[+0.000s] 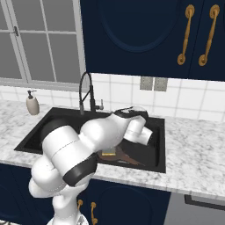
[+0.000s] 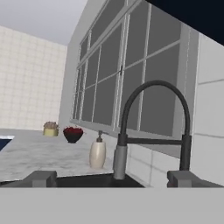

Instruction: Pick the pan and sponge and place them into the sink. Then turn on the water.

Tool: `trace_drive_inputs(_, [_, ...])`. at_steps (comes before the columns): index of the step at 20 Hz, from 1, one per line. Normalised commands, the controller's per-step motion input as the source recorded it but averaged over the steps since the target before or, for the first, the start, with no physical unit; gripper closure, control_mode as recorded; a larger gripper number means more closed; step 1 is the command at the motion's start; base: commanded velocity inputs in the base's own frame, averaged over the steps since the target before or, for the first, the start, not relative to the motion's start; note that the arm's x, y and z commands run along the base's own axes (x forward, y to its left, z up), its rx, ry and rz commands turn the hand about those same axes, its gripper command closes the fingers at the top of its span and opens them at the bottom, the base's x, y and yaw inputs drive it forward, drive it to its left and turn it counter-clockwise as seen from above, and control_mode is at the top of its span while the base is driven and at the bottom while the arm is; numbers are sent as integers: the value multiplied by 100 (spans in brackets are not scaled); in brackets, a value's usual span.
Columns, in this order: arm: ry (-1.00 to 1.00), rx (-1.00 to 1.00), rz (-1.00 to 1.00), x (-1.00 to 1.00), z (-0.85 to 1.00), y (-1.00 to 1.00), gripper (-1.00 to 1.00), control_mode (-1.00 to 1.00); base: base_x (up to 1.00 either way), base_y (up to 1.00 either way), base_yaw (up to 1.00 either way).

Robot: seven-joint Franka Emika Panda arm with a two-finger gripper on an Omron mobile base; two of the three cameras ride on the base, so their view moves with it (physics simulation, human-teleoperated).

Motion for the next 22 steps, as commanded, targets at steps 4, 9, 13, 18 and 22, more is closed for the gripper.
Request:
trace_drive_inputs(4, [-4, 0, 0, 22, 3, 39, -100, -100, 0, 0, 0])
trace_drive_inputs(9, [1, 0, 0, 43, 6, 45, -100, -100, 0, 0, 0])
trace_drive_inputs(13, [3, 0, 0, 42, 4, 22, -100, -100, 0, 0, 0])
trace_drive_inputs(18, [2, 0, 0, 20, 2, 17, -100, -100, 0, 0, 0])
trace_drive_inputs(22, [3, 0, 0, 5, 0, 3, -100, -100, 0, 0, 0])
